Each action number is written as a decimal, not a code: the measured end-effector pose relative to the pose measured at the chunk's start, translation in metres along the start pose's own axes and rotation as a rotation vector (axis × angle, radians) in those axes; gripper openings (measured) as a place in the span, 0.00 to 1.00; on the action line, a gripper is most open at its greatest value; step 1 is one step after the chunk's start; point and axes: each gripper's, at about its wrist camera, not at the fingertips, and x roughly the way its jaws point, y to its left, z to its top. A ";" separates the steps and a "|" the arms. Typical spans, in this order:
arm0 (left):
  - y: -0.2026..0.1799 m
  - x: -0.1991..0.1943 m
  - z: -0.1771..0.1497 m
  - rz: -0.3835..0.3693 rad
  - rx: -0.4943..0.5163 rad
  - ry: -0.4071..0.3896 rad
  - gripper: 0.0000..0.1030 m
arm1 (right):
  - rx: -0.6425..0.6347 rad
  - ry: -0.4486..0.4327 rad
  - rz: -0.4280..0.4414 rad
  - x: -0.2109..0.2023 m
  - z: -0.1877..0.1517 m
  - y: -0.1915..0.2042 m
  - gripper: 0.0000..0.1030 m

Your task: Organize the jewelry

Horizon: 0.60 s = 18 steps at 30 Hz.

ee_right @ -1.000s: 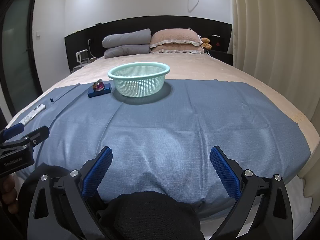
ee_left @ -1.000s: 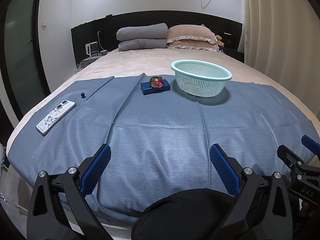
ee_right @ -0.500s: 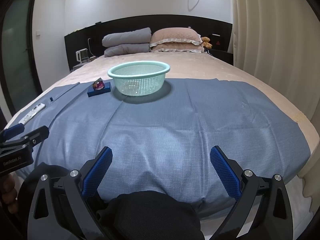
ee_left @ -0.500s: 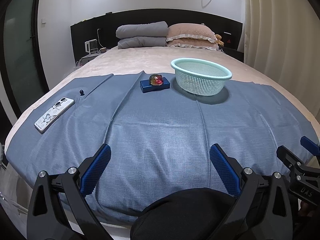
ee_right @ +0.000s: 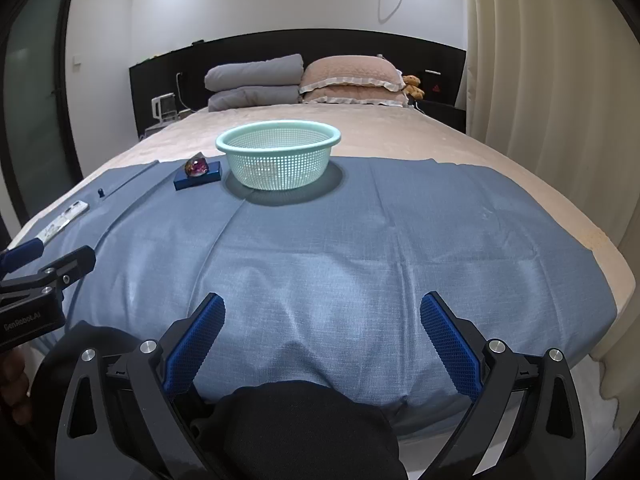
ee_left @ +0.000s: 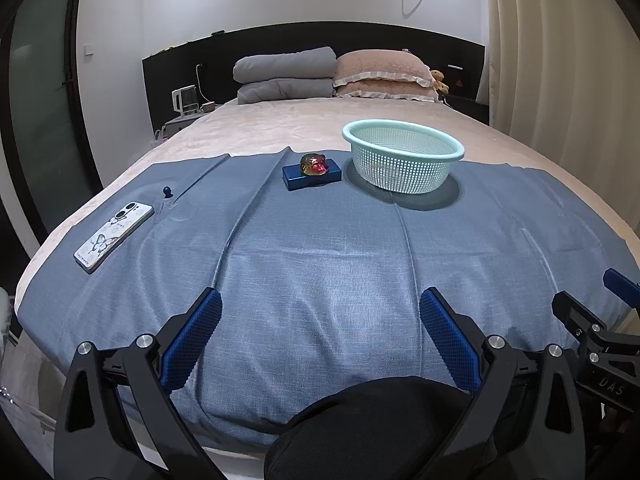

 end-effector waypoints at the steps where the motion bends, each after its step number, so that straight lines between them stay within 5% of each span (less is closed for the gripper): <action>1: -0.001 0.000 0.000 0.001 0.001 0.002 0.94 | 0.001 0.001 -0.001 0.000 0.000 0.000 0.91; 18: -0.006 0.005 0.000 -0.015 0.025 0.028 0.94 | 0.023 0.017 0.013 0.004 -0.001 -0.006 0.91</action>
